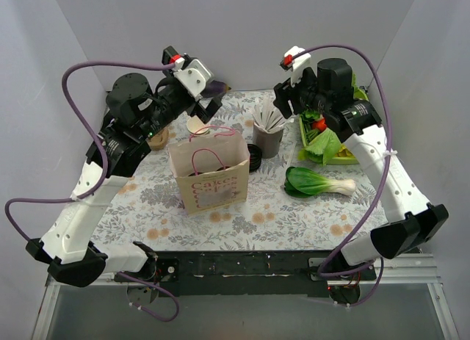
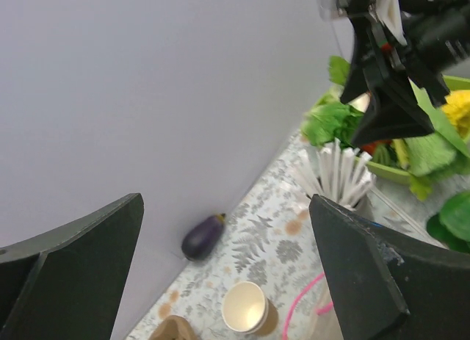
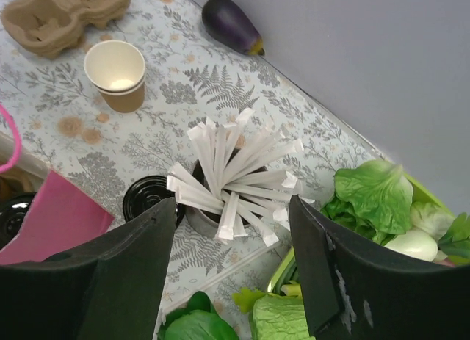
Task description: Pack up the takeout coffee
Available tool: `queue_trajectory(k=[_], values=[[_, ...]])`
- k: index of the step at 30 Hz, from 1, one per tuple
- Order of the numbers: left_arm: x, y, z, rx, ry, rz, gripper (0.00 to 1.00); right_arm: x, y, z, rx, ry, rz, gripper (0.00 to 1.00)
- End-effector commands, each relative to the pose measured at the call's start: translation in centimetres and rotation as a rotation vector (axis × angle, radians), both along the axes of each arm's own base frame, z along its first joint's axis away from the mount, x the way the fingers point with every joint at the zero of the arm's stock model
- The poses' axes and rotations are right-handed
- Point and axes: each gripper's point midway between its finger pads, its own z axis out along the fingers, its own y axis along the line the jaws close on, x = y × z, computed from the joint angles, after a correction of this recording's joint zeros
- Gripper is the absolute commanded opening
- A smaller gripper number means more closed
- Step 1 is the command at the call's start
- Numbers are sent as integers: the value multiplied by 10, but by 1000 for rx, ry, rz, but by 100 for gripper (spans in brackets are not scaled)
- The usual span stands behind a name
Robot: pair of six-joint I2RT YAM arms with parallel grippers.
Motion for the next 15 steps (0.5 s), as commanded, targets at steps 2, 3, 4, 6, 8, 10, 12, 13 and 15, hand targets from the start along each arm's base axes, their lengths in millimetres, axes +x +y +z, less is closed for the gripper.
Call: queue_trajectory(k=[2, 3, 4, 6, 8, 10, 12, 13, 15], values=[[12, 27, 16, 1, -78, 150, 98, 13, -8, -13, 4, 42, -21, 68], [14, 33, 13, 11, -73, 181, 98, 14, -9, -16, -2, 49, -24, 67], [17, 39, 10, 1, -54, 213, 98, 16, -10, -18, -6, 48, -24, 67], [28, 52, 5, -16, 3, 291, 98, 20, -14, -30, -23, 64, -35, 66], [40, 64, -13, 3, 84, 351, 98, 25, -21, -36, -16, 79, -61, 67], [49, 82, -26, 5, 136, 427, 98, 29, -27, -45, -11, 110, -83, 66], [60, 100, -43, -11, 196, 493, 98, 34, -34, -56, -5, 148, -106, 66], [71, 123, -52, -44, 236, 554, 98, 35, -35, -59, 1, 161, -110, 66], [82, 148, -67, -72, 277, 609, 98, 35, -37, -62, 16, 180, -106, 66]])
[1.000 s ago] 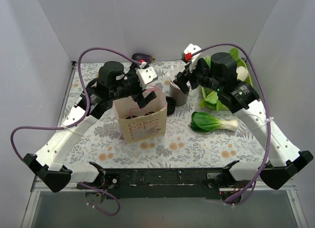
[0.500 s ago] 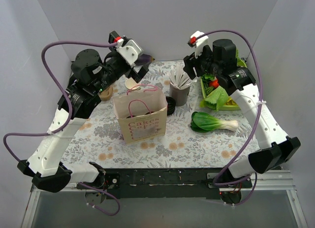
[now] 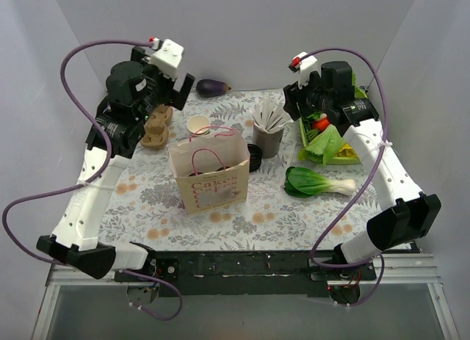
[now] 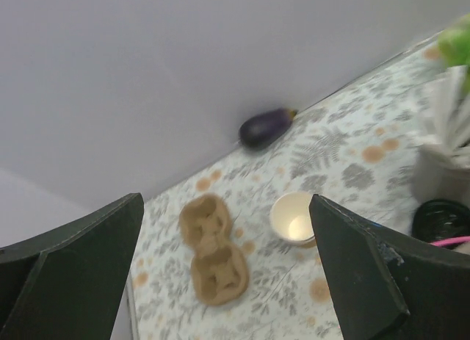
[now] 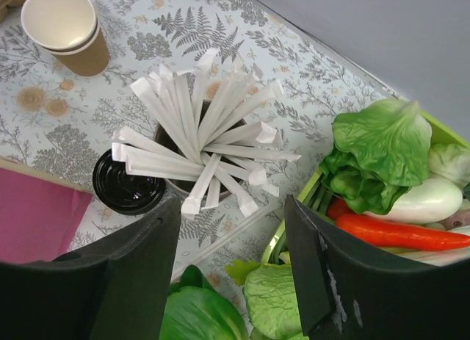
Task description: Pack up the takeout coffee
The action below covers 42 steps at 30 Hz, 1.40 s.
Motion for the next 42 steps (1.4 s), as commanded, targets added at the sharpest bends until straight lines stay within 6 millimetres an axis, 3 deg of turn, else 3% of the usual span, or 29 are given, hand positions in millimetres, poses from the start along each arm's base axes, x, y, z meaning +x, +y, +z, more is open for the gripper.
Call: queue_trajectory(k=[1, 3, 4, 5, 7, 9, 10, 11, 16, 23, 32, 35, 42], values=[[27, 86, -48, -100, 150, 243, 98, 5, -1, -6, 49, 32, -5, 66], [43, 114, -73, -187, 221, 313, 98, 5, -1, -6, 48, 32, 1, 68], [48, 161, -87, -234, 261, 428, 98, 5, -1, -7, 47, 35, 2, 69], [51, 163, -98, -326, 316, 408, 98, 5, 0, -5, 46, 28, 11, 70], [56, 190, -129, -406, 420, 470, 98, 5, -1, -5, 33, 20, 17, 72], [56, 180, -143, -468, 482, 424, 98, 6, -6, -4, 25, 12, 8, 72], [54, 175, -135, -492, 461, 399, 98, 7, -8, -6, 23, 14, 4, 72], [50, 171, -146, -516, 484, 389, 98, 8, -12, -8, 25, 23, -2, 72], [41, 164, -152, -576, 488, 386, 98, 7, -17, -19, 26, 70, 28, 71], [33, 158, -155, -560, 509, 356, 98, -8, -5, -39, 27, 120, 156, 65], [25, 156, -152, -547, 500, 343, 98, 30, -15, -60, -11, 143, 30, 58], [23, 156, -151, -542, 498, 341, 98, 37, -11, -71, -12, 169, 38, 54], [21, 156, -151, -530, 495, 338, 98, 50, 1, -78, 27, 177, 74, 37]])
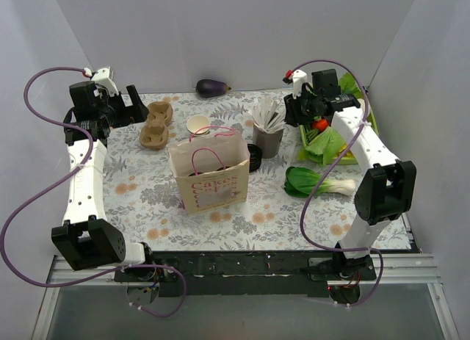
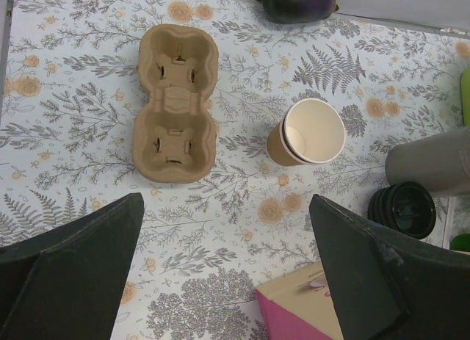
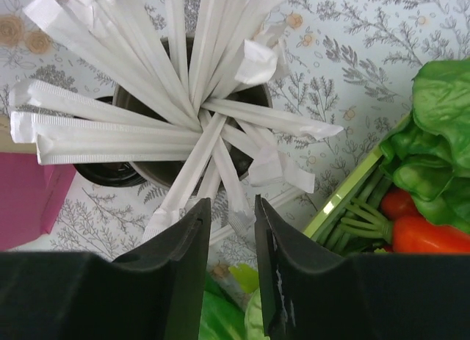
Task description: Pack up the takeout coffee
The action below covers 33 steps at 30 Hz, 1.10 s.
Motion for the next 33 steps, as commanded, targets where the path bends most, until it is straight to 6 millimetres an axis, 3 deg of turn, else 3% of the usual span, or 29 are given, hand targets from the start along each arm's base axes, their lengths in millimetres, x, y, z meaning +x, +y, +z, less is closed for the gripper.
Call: queue_trajectory(k=[1, 5, 8, 9, 12, 15, 19, 22, 27, 30, 31, 33], values=[[-11, -3, 15, 16, -43, -16, 98, 24, 10, 32, 57, -107, 7, 37], [-12, -5, 14, 12, -40, -29, 98, 30, 15, 35, 79, -111, 10, 36], [-12, -5, 13, 9, -37, -32, 98, 34, 17, 33, 93, -106, 12, 19], [-11, -5, 13, 8, -36, -33, 98, 34, 17, 33, 95, -100, 14, 5], [-11, -8, 14, 3, -38, -44, 98, 33, 18, 39, 105, -100, 19, 1], [-11, -8, 15, 2, -39, -47, 98, 26, 15, 66, 116, -147, 25, 1], [-11, -9, 14, 1, -40, -53, 98, 2, 9, 118, 135, -228, 45, 1], [-11, -9, 13, -3, -38, -54, 98, -22, 6, 142, 138, -261, 72, 1], [-8, -12, 10, -14, -33, -69, 98, -52, -3, 165, 117, -306, 101, 1], [-5, -12, 11, -15, -37, -71, 98, -70, -5, 197, 127, -400, 129, 1], [-4, -12, 11, -15, -35, -71, 98, -81, -5, 220, 144, -459, 146, 1], [-2, -11, 12, -11, -38, -70, 98, -95, -3, 243, 169, -527, 181, 1]])
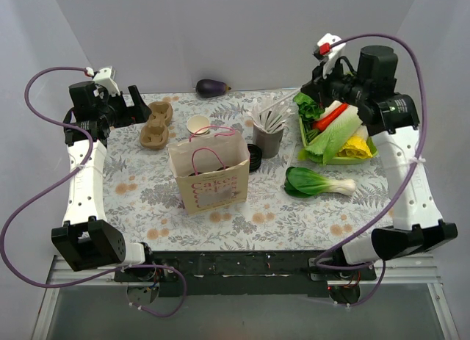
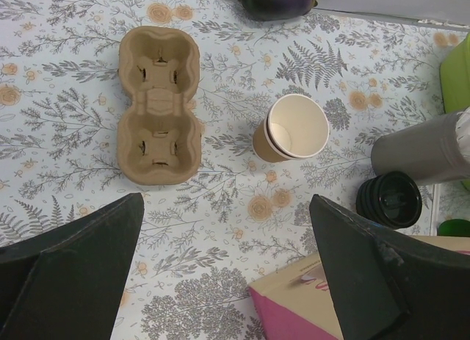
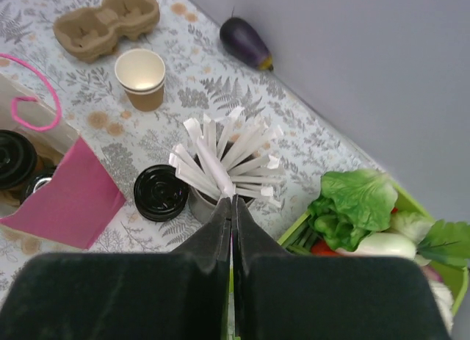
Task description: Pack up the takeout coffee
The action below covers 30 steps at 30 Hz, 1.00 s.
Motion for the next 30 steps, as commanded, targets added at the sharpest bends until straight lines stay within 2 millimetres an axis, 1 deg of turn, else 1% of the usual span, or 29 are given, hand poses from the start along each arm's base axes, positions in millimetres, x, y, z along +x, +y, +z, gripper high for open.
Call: queue_trajectory(k=[1, 2, 3, 4, 6, 7, 10, 11, 13, 16, 17, 20, 21, 22, 23, 24, 25, 26, 27, 28, 29, 30], values=[[2, -1, 9, 5, -26, -13, 98, -47, 5, 71, 49, -205, 124, 1], [3, -1, 10, 7, -28, -14, 98, -56, 8, 79, 62, -231, 151, 1], [5, 0, 11, 10, -28, -14, 98, -71, 7, 91, 77, -270, 171, 1], [7, 1, 11, 12, -29, -13, 98, -83, 12, 98, 103, -279, 214, 1], [9, 3, 12, 25, -33, -10, 98, -100, 15, 104, 131, -275, 255, 1], [9, 3, 13, 27, -33, -8, 98, -112, 20, 100, 149, -238, 307, 1], [13, 6, 15, 41, -36, -3, 98, -134, 25, 96, 172, -197, 374, 1], [14, 7, 17, 45, -41, -1, 98, -138, 25, 93, 178, -176, 382, 1], [15, 7, 16, 47, -39, -2, 98, -148, 25, 92, 182, -169, 403, 1], [15, 7, 17, 45, -39, -5, 98, -156, 27, 87, 183, -135, 437, 1], [15, 7, 17, 46, -40, -5, 98, -159, 28, 82, 184, -110, 450, 1], [14, 6, 15, 46, -40, -5, 98, -155, 34, 64, 192, -26, 480, 1], [13, 6, 15, 45, -42, -6, 98, -151, 39, 54, 192, 9, 492, 1], [12, 6, 15, 45, -41, -3, 98, -146, 42, 49, 183, 13, 483, 1], [12, 6, 15, 45, -42, -4, 98, -143, 46, 44, 175, 16, 487, 1], [12, 6, 14, 45, -43, -4, 98, -143, 58, 39, 164, 16, 516, 1], [11, 6, 16, 46, -48, -4, 98, -137, 62, 32, 139, 13, 511, 1], [10, 6, 16, 46, -46, -3, 98, -136, 69, 28, 132, 18, 524, 7], [9, 6, 17, 48, -48, -2, 98, -134, 81, 20, 124, 41, 550, 22], [7, 6, 16, 49, -46, 0, 98, -127, 84, 24, 143, 56, 524, 33], [6, 6, 16, 51, -46, 0, 98, -119, 86, 26, 156, 64, 499, 39], [5, 5, 17, 53, -48, -4, 98, -104, 86, 24, 162, 80, 461, 41]])
